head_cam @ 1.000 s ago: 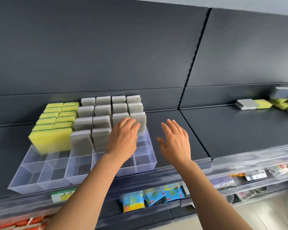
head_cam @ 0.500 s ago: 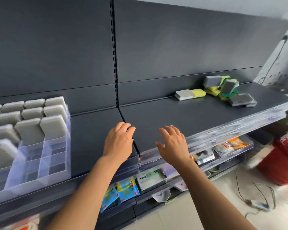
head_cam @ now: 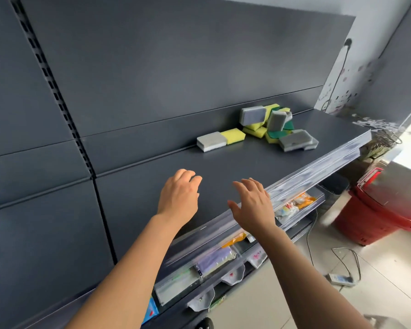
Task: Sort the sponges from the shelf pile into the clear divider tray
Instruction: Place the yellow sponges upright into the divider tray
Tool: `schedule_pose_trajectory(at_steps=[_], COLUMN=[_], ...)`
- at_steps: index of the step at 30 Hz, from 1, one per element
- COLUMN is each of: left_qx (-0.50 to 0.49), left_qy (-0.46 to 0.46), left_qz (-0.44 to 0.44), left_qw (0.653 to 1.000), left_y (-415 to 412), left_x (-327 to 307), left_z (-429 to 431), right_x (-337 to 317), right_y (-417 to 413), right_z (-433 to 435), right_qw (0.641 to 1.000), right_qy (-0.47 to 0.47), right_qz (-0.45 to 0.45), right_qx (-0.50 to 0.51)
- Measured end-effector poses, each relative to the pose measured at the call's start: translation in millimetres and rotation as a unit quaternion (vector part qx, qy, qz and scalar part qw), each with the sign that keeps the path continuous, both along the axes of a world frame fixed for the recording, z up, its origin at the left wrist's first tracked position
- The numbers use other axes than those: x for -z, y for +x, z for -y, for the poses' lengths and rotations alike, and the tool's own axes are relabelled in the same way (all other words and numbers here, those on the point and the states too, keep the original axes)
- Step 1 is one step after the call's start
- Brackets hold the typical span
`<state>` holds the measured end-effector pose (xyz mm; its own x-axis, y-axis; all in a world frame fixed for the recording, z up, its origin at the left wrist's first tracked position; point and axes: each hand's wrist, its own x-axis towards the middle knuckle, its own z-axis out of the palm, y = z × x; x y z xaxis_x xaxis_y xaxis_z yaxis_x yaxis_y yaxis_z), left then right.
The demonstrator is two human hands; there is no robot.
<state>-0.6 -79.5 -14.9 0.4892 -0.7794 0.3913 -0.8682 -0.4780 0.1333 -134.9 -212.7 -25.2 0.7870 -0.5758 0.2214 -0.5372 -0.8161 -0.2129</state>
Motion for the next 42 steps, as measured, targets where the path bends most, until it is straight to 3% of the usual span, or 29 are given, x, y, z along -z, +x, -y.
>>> schedule_pose_trajectory(at_steps=[13,22,35,42], left_qx=[0.051,0.015,-0.108,-0.152], left_qy=[0.031,0.095,0.155,0.116], left_qz=[-0.014,-0.062,-0.083,-0.2], left_qw=[0.998,0.993,0.979,0.961], left_y=[67.4,95.4,106.3,99.1], left_x=[0.5,5.9,22.0,23.0], left_z=[187.2,280.2,352.6,357.7], right_x=[-3.3,0.5,11.1,10.6], right_y=[46.0,72.2,113.3,125.5], right_z=[166.3,261.5,372.2,381.0], right_qw=[0.997,0.997,0.99,0.989], right_qy=[-0.011,-0.029,-0.029,-0.07], right_qz=[-0.011,-0.033,-0.136,-0.115], right_qx=[0.071,0.067,0.012,-0.052])
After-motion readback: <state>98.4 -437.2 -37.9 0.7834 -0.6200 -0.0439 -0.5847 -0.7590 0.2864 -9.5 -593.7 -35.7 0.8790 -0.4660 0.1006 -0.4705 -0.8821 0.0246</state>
